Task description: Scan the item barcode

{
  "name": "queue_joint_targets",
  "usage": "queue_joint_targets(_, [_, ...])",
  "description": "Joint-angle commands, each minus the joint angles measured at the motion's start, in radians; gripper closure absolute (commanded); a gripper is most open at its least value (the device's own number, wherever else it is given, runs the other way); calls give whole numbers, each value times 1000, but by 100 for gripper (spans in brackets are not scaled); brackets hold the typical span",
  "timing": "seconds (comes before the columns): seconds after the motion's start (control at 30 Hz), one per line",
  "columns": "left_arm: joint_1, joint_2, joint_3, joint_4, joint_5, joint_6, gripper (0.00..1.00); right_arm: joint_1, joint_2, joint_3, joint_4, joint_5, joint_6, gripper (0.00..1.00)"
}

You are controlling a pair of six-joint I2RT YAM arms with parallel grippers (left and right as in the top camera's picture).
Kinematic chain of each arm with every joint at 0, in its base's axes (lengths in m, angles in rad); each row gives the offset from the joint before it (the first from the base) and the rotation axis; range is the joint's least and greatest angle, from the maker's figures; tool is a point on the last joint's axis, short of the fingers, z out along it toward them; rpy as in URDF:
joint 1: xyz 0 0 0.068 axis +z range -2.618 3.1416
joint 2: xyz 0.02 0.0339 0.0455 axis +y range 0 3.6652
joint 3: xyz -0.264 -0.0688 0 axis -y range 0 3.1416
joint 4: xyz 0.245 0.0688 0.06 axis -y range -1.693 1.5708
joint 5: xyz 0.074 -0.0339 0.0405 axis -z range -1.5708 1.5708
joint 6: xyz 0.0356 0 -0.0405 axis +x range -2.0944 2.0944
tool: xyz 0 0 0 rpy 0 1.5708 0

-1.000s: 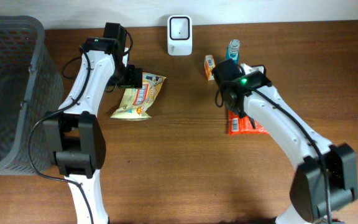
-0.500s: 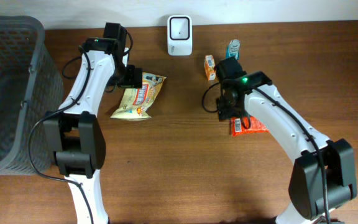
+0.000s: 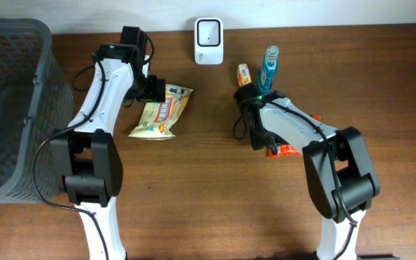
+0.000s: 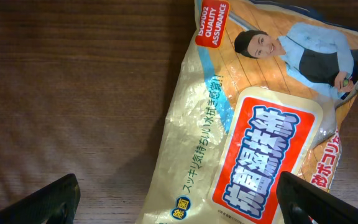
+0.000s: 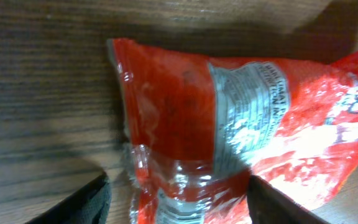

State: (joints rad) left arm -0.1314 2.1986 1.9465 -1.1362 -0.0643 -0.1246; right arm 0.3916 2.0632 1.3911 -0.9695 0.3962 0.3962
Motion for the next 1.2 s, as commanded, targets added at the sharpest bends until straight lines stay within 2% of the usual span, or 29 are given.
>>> queue_joint_targets(0.0, [3,4,15,-1,-8,5,1,1,69,-20,6,56,59,66])
queue_joint_targets(0.03, [3,4,15,-1,-8,5,1,0,68,-17,7,61,58,78])
queue_joint_targets(0.1, [3,4,15,-1,-8,5,1,0,68,-10,7,62,58,92])
queue_joint_targets(0.13, [3,4,15,-1,-8,5,1,0,68,-5,7,61,58,96])
queue_joint_targets(0.27, [3,4,15,-1,-8,5,1,0,68,66,-54,60,58,96])
queue_joint_targets(0.4, [3,4,15,-1,-8,5,1,0,64,225,-201,9,57,96])
queue_joint_targets(0.5, [3,4,15,-1,-8,5,1,0,64,410,-326,-208,-34,96])
queue_joint_targets(0.6, [3,4,15,-1,-8,5,1,0,64,510,-364,-416,-129,96])
queue_joint_targets(0.8, [3,4,15,-1,-8,5,1,0,66,555,-311,-1000,-314,96])
queue_joint_targets(0.97, [3,4,15,-1,-8,5,1,0,69,520,-204,-1340,-310,96])
queue_joint_targets(1.03, [3,4,15,-1,-8,5,1,0,70,504,-174,-1430,-303,96])
queue_joint_targets(1.17, [3,4,15,-1,-8,5,1,-2,70,439,-82,-1432,-167,96])
